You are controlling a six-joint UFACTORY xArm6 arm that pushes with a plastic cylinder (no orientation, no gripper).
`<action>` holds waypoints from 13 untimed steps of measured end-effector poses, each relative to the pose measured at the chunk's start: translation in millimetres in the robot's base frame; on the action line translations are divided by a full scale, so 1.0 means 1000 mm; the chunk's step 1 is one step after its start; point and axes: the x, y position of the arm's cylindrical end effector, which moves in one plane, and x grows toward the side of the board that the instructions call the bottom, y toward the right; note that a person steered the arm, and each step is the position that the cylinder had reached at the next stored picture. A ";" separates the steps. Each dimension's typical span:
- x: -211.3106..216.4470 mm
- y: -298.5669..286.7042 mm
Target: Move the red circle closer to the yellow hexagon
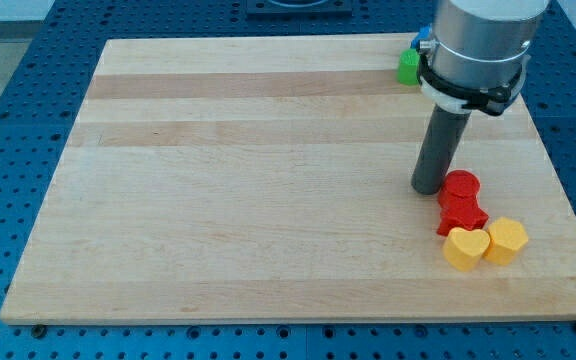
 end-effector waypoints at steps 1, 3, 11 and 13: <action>0.000 0.000; -0.006 0.003; 0.008 0.033; 0.008 0.033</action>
